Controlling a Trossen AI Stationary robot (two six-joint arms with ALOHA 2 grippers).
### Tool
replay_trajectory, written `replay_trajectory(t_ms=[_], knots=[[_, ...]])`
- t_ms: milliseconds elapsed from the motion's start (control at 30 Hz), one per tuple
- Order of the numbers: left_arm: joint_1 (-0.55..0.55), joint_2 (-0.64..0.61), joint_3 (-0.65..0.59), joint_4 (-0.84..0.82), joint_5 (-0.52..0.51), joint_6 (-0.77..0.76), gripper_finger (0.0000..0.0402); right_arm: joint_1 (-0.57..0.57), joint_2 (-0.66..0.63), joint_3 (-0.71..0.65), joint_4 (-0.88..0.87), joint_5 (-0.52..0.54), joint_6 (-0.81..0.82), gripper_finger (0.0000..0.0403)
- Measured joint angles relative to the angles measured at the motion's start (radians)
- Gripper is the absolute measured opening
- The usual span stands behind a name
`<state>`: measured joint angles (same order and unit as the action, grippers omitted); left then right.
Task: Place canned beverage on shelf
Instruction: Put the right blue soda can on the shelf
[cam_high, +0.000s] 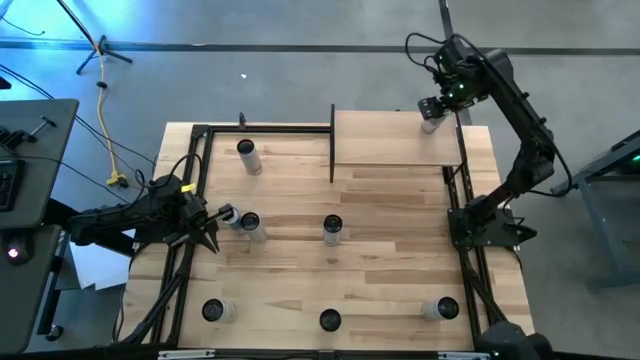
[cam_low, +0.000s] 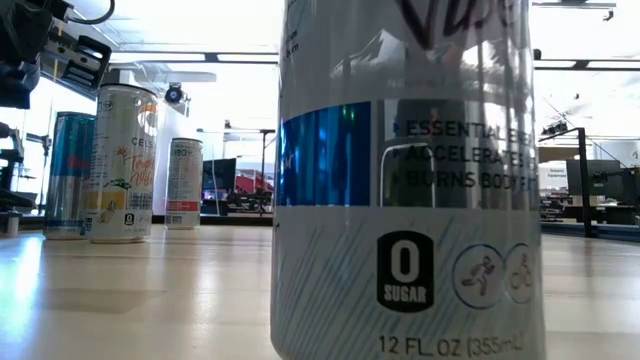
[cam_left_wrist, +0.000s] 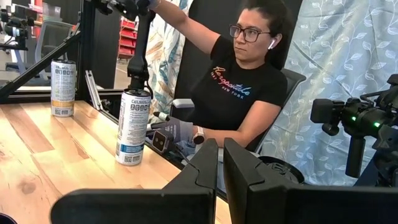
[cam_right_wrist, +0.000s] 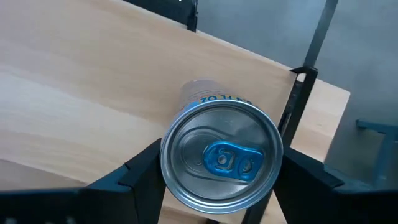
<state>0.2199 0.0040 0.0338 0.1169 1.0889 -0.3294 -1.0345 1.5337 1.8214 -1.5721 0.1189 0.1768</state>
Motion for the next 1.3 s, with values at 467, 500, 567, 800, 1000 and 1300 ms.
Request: replay_trajectory(t_ms=[467, 500, 567, 800, 1000, 1300], knots=[[0.000, 0.000, 0.000, 0.000, 0.000, 0.000, 0.0003, 0.000, 0.000, -0.008, 0.000, -0.024, 0.008, 0.0234], [0.000, 0.000, 0.000, 0.000, 0.000, 0.000, 0.0003, 0.002, 0.000, -0.012, 0.001, -0.030, 0.009, 0.0234], [0.000, 0.000, 0.000, 0.000, 0.000, 0.000, 0.0003, 0.007, 0.000, -0.019, 0.001, -0.026, 0.005, 0.0234], [0.000, 0.000, 0.000, 0.000, 0.000, 0.000, 0.0003, 0.013, 0.000, -0.024, 0.001, -0.068, 0.007, 0.0234], [0.000, 0.000, 0.000, 0.000, 0.000, 0.000, 0.0003, 0.068, 0.000, -0.024, 0.001, -0.075, 0.006, 0.0234], [0.000, 0.000, 0.000, 0.000, 0.000, 0.000, 0.0003, 0.067, 0.003, -0.024, 0.001, -0.051, 0.006, 0.0234]])
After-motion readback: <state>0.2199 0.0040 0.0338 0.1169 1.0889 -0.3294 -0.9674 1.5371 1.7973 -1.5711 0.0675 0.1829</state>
